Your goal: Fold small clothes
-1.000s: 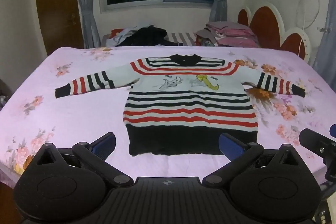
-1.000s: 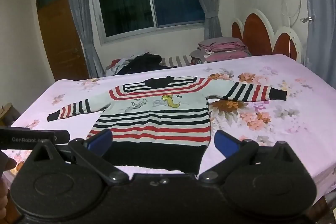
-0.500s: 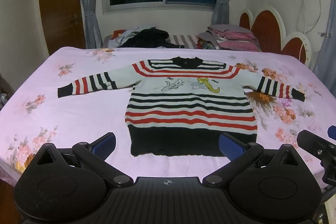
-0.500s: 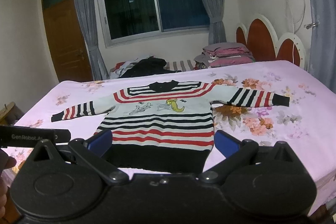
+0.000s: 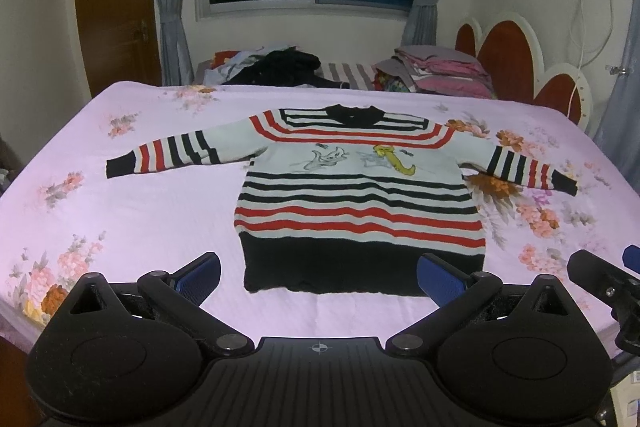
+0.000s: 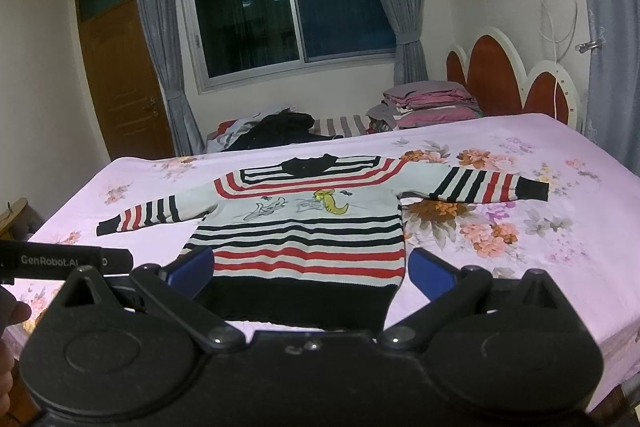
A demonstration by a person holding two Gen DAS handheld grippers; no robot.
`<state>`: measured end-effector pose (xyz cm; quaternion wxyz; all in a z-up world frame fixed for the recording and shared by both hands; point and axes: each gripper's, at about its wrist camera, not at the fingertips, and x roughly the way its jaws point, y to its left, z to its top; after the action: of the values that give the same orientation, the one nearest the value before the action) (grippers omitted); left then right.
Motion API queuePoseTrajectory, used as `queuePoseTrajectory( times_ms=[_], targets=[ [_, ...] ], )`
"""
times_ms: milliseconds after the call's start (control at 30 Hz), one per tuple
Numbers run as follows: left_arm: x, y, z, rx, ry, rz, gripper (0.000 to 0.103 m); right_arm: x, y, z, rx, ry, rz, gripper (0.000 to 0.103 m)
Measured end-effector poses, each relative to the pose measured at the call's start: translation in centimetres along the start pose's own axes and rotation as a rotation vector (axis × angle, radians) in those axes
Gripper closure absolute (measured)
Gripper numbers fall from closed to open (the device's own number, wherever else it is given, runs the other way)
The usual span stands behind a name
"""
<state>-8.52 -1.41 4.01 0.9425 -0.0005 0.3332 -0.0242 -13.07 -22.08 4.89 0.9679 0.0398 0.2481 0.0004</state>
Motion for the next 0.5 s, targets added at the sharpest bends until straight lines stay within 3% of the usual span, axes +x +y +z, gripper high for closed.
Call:
queuePoseTrajectory(
  times_ms=[500],
  targets=[
    [0.05, -0.23, -0.1, -0.007, 0.003, 0.0, 0.0, -0.22, -0.18, -0.12, 0.002, -0.003, -0.004, 0.0]
  ],
)
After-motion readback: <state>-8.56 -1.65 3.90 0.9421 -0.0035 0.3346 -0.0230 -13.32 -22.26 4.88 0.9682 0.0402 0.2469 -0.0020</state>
